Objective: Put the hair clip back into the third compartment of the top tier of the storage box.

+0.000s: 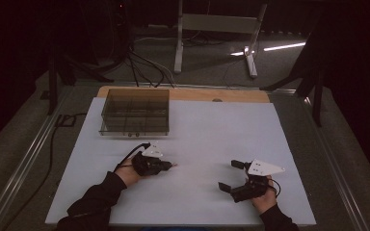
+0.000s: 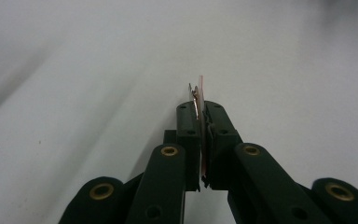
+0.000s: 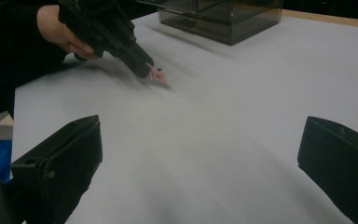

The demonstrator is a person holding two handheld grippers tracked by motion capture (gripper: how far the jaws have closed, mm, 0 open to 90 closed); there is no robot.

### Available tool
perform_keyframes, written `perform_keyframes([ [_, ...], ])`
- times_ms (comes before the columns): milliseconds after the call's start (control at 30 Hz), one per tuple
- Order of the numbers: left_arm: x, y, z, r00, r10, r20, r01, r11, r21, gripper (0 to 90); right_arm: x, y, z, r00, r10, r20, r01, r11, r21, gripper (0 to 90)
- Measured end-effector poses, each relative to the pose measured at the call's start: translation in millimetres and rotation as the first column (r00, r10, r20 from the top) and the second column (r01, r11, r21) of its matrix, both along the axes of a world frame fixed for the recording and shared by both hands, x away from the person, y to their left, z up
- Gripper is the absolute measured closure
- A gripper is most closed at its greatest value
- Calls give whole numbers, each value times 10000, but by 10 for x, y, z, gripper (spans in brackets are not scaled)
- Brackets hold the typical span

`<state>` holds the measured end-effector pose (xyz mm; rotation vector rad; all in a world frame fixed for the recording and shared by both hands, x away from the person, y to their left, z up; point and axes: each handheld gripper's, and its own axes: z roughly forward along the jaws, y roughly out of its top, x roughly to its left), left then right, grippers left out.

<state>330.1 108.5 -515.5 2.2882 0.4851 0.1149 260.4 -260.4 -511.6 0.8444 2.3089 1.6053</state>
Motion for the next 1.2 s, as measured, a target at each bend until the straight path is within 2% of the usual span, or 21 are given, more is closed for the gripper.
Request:
perform_keyframes([
  [667,-35,11,94,9998,-142,-108,142,9999,-75,878,9,1,1,10000,-5,-44,5,10000,82,0],
  [1200,-39,45,277,9999,-136,68,138,9994,-320,878,11,5,0,10000,-11,-49,11,10000,95,0],
])
